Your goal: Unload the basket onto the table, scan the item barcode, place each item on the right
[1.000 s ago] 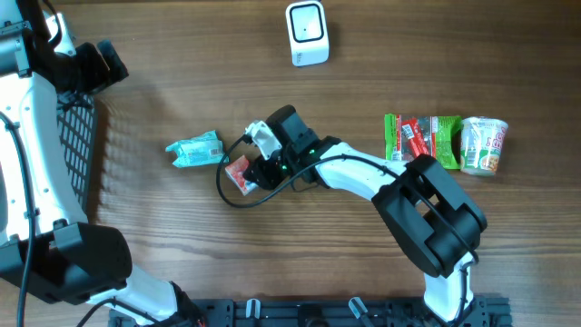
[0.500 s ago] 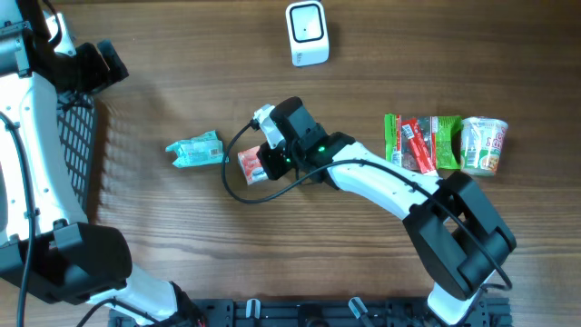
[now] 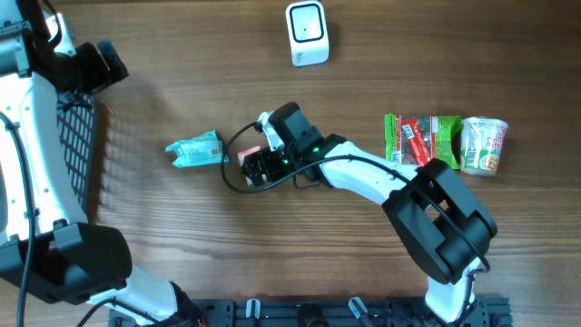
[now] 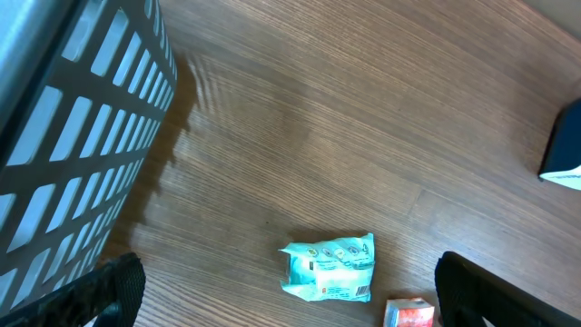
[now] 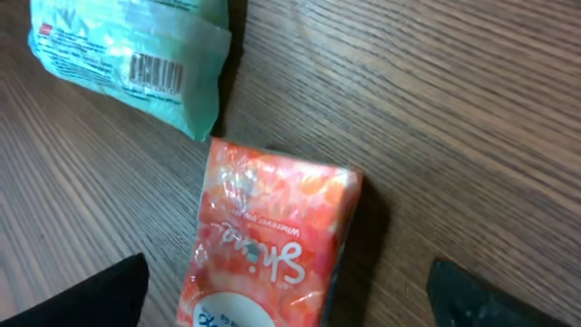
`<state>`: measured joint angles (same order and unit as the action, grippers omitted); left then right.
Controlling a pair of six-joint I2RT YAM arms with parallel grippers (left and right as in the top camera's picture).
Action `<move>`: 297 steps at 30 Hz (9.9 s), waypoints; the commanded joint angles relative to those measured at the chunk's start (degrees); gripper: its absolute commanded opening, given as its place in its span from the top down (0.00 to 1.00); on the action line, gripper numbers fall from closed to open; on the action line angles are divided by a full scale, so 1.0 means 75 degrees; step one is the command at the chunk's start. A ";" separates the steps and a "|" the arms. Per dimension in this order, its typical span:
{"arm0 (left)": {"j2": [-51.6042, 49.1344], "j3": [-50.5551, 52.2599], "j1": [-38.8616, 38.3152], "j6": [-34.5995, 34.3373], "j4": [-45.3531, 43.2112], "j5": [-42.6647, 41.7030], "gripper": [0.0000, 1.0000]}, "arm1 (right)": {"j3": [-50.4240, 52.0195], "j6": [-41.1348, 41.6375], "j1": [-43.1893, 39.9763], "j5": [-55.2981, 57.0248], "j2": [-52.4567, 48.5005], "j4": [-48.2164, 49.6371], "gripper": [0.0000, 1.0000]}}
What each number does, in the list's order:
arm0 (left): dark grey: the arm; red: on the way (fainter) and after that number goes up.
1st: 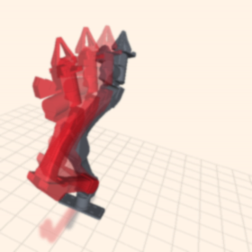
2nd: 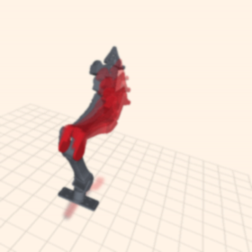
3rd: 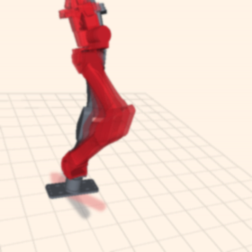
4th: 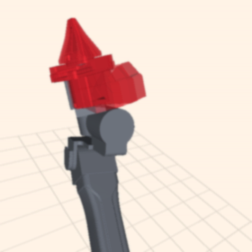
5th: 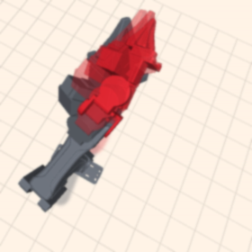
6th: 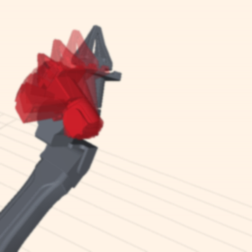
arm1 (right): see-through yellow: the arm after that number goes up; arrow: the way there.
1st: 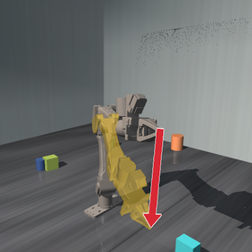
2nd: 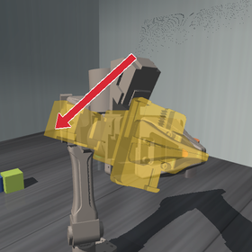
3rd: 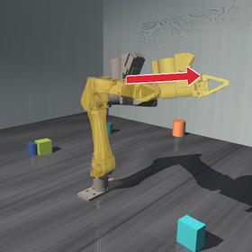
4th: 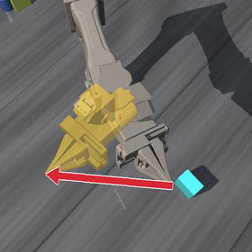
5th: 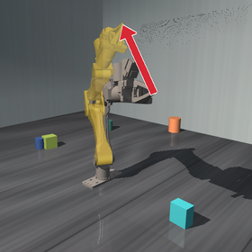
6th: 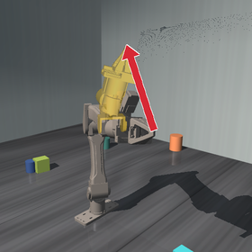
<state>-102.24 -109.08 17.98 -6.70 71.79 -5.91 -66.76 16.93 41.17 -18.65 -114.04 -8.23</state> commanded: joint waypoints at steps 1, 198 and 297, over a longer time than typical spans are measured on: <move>0.0000 0.0020 0.0035 0.0038 -0.0006 -0.0090 0.00 | 0.0050 0.0221 -0.0020 -0.0189 -0.0067 0.0035 0.10; 0.0000 0.0020 0.0035 0.0038 -0.0006 -0.0087 0.00 | -0.2366 -0.1244 0.0455 -0.0530 -0.1614 -0.0702 0.20; 0.0000 0.0020 0.0032 0.0038 -0.0006 -0.0090 0.00 | -0.1743 -0.4989 -0.2914 -0.4016 0.3028 -0.5799 0.96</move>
<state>-102.24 -109.08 17.98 -6.70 71.79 -5.91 -79.72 -19.88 20.67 -47.57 -92.86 -51.55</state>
